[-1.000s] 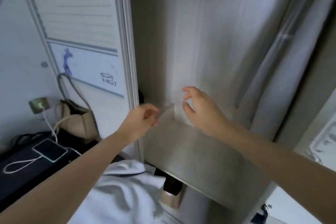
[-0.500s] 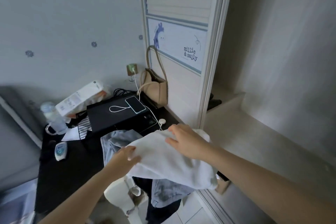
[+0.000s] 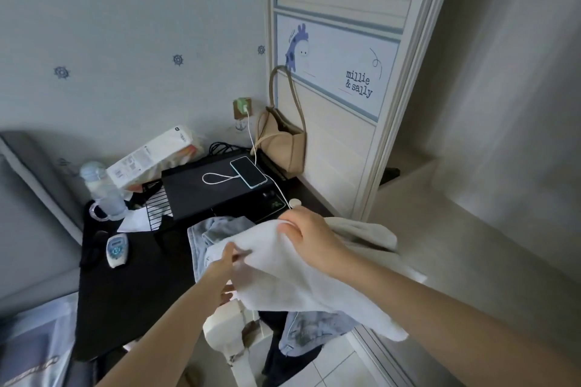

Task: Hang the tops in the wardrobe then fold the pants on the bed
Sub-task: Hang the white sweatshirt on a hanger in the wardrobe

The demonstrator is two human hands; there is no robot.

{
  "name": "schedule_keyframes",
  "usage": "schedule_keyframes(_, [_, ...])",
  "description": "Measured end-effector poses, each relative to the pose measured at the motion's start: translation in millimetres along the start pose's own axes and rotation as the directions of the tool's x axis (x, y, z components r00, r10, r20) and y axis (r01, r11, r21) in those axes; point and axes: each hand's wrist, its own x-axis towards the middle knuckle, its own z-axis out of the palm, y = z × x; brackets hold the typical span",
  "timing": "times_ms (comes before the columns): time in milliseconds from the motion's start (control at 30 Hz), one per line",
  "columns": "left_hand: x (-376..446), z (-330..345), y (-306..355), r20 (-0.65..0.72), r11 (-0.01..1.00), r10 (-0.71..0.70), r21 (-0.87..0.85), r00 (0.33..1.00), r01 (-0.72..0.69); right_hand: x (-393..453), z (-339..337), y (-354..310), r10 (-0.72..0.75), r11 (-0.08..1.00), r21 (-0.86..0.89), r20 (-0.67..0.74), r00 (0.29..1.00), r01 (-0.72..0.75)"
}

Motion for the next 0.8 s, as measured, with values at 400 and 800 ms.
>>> schedule_keyframes(400, [-79.0, 30.9, 153.8, -0.024, 0.685, 0.561, -0.549, 0.828, -0.480, -70.2, -119.5, -24.8, -0.204, 0.963, 0.158, -0.102, 0.974, 0.218])
schedule_keyframes(800, [-215.3, 78.3, 209.9, 0.744, 0.521, 0.658, -0.341, 0.114, -0.782, -72.7, -209.5, 50.2, 0.302, 0.911, -0.187, -0.308, 0.902, -0.369])
